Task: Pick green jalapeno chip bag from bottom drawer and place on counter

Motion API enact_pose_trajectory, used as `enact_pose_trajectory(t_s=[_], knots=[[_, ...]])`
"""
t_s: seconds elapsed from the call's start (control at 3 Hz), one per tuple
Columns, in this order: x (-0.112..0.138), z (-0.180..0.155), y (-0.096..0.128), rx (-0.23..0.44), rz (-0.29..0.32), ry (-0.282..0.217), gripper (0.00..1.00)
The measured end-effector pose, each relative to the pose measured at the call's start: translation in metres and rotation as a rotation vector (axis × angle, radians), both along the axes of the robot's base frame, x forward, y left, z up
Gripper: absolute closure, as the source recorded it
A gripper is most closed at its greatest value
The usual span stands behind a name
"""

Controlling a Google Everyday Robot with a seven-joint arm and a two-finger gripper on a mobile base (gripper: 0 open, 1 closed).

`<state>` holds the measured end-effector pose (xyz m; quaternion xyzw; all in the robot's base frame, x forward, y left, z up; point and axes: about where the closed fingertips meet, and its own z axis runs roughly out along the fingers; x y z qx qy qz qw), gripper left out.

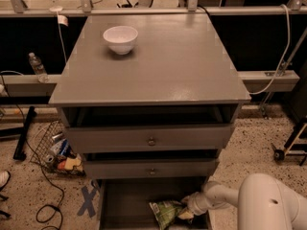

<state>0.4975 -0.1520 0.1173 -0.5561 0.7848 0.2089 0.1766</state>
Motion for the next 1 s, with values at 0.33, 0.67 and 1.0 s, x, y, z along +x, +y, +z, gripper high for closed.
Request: enact_pose_trajectory(t_s=[0.33, 0.67, 1.0], knots=[[0.002, 0.015, 0.001, 0.023, 0.009, -0.026, 0.96], [0.007, 0.042, 0.002, 0.035, 0.027, -0.080, 1.00], [0.009, 0.068, 0.002, 0.048, 0.044, -0.125, 1.00]])
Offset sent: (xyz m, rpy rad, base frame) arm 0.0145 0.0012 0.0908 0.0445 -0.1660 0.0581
